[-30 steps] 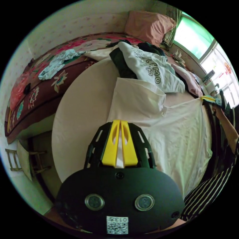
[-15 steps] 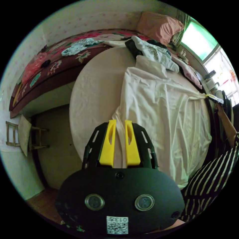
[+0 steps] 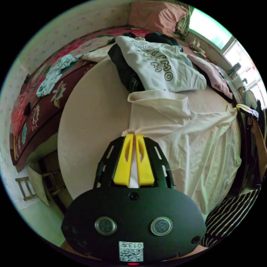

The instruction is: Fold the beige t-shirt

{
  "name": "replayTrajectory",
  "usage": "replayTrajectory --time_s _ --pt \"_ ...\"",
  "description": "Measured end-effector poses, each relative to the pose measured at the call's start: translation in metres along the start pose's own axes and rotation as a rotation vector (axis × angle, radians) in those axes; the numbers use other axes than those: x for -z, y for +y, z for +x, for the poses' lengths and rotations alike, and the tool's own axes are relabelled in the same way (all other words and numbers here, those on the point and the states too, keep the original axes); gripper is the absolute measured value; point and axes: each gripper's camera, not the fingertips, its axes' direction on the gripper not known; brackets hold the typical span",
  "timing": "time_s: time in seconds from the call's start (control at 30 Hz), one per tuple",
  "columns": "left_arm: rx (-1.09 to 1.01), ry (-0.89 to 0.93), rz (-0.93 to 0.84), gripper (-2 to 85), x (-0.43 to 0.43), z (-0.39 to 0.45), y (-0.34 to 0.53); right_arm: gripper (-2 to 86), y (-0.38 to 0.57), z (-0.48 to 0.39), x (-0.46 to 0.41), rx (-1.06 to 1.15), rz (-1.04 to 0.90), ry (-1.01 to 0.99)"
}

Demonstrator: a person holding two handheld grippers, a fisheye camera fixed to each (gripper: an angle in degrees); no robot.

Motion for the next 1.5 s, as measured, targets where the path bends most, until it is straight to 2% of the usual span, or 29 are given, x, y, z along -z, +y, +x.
replayTrajectory --time_s 0.23,0.47,0.6,0.67,0.73,0.83,0.9,0.97,1.03,1.13,1.2,1.37,1.5 --pt "-0.029 -0.075 0.165 0.3 0.028 0.006 0.047 2.5 0.030 -0.005 -0.032 0.081 -0.105 0.026" --pt "-0.005 -0.292 0.344 0.4 0.035 0.021 0.102 3.7 0.026 -0.024 -0.031 0.105 0.112 0.127" --pt "0.053 -0.227 0.176 0.9 0.001 0.007 0.106 8.5 0.022 -0.024 -0.062 0.026 0.022 0.128" --pt "0.111 -0.165 0.199 1.3 0.006 -0.007 0.114 8.1 0.030 -0.017 -0.056 -0.042 0.052 0.061" --pt "0.151 -0.169 0.251 1.7 0.015 -0.016 0.128 6.2 0.052 -0.011 -0.036 -0.105 0.140 0.125" --pt "0.246 -0.157 0.274 0.9 0.031 -0.035 0.162 3.0 0.098 -0.015 -0.007 -0.067 0.261 0.156" --pt "0.243 -0.129 0.272 0.4 0.037 -0.034 0.188 1.9 0.132 -0.023 0.001 -0.008 0.268 0.165" --pt "0.159 -0.108 0.177 0.2 0.035 -0.017 0.221 1.4 0.167 -0.031 0.000 0.028 0.203 0.148" --pt "0.107 -0.097 0.134 0.4 0.033 0.003 0.252 1.3 0.217 -0.040 -0.012 0.024 0.057 0.102" --pt "0.108 -0.082 0.065 1.8 0.026 0.035 0.310 2.3 0.284 -0.053 -0.020 -0.032 -0.035 0.138" --pt "0.144 -0.056 0.021 4.2 0.022 0.050 0.346 3.2 0.322 -0.062 -0.024 -0.035 -0.089 0.151" --pt "0.414 -0.004 0.002 9.2 0.008 0.060 0.438 6.2 0.404 -0.070 -0.031 -0.091 -0.186 0.146" --pt "0.496 0.058 0.069 9.6 -0.003 0.051 0.444 7.4 0.440 -0.062 -0.034 -0.188 -0.191 0.049"
